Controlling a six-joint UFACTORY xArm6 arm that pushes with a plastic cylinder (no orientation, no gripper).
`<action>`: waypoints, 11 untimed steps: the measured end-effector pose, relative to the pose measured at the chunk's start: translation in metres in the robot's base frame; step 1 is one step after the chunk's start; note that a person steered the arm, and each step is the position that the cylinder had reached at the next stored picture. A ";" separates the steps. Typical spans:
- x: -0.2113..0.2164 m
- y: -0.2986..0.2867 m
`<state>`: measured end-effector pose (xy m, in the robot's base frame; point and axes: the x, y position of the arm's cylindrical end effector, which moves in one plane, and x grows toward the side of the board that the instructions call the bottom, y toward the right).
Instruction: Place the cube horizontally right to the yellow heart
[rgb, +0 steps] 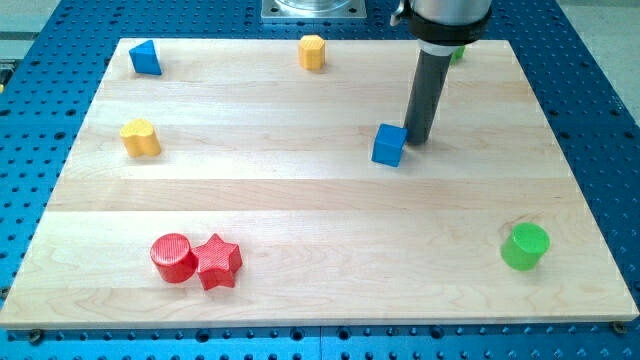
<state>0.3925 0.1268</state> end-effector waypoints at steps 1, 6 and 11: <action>0.001 0.000; 0.008 -0.101; 0.048 -0.120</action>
